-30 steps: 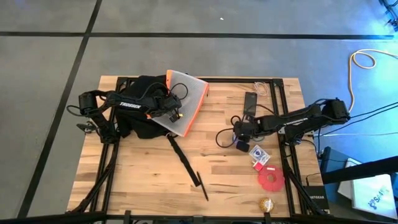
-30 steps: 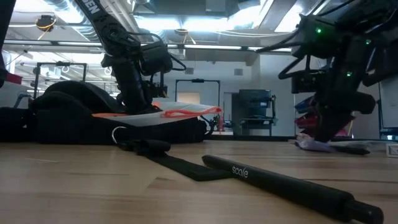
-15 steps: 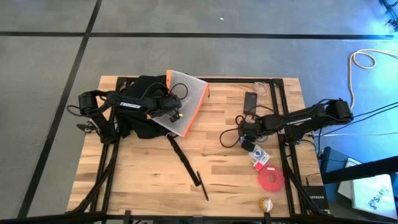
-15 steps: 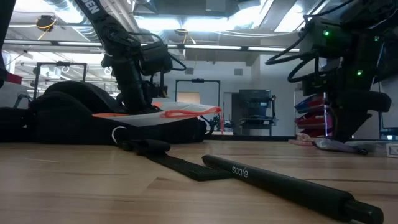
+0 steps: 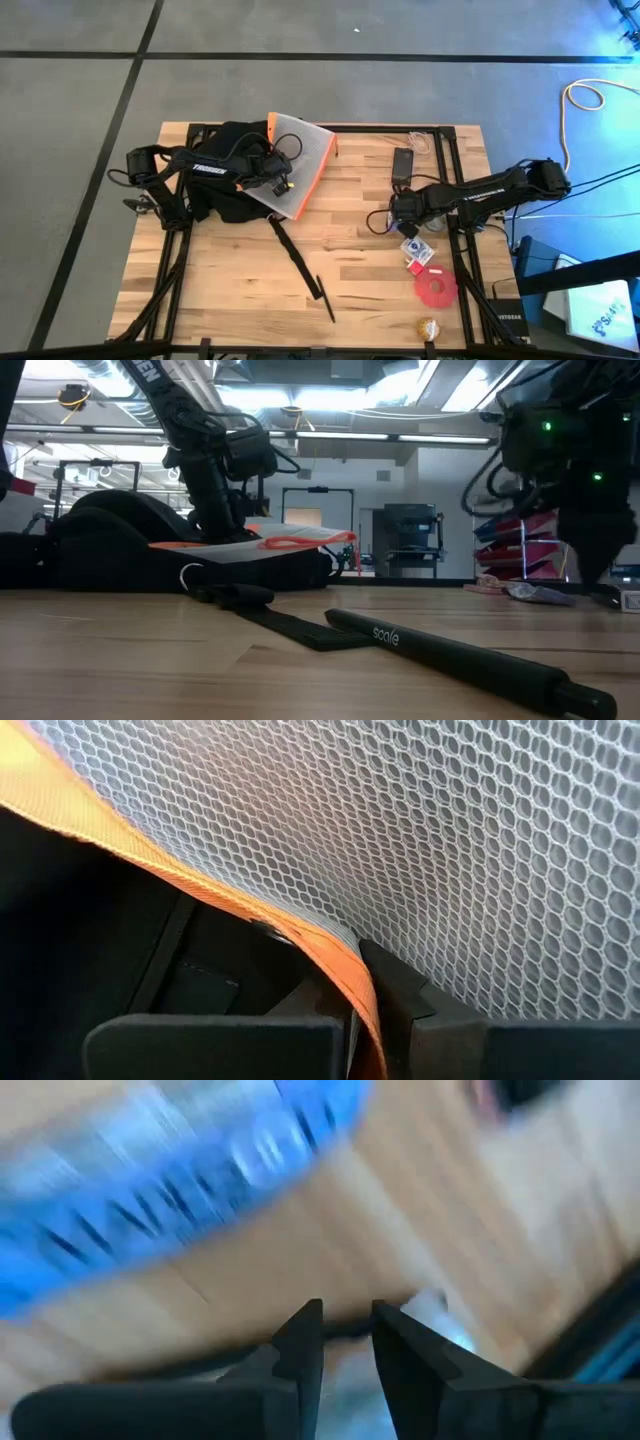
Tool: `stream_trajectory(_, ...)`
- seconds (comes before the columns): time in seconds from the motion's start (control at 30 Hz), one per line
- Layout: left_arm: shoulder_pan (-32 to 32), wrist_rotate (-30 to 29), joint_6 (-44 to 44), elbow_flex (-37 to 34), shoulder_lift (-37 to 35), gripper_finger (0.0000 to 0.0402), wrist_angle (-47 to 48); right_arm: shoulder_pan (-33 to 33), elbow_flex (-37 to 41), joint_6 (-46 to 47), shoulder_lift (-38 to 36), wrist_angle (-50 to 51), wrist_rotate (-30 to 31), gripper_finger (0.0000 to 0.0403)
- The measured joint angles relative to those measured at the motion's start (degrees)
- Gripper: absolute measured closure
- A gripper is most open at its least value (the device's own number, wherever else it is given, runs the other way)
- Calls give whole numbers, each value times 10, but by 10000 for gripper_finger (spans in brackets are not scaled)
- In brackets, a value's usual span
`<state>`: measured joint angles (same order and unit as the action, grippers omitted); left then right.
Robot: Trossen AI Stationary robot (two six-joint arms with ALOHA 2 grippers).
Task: Unpack backpack
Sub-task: Move the purple granola bar to the middle right of the table, then move the bottom black pen to the top right of the table
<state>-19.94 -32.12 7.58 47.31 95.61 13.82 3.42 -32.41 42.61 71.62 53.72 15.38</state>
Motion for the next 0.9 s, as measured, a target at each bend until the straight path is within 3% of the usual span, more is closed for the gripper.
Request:
stream_trajectory(0.2,22,9,-34,-1,0,398,-55,27,-11,-40,-10,-154,60,331)
stream_trajectory(0.3,31,11,-38,-1,0,398,-71,26,-1,-52,-2,-211,58,331)
stream_trajectory(0.57,35,2,-63,-1,0,398,-71,26,47,16,15,-166,42,331)
stream_trajectory(0.77,44,0,-78,-1,0,398,-88,38,36,100,4,-96,105,331)
stream_trajectory(0.9,47,-1,-84,-1,0,398,-87,38,25,136,4,-46,112,331)
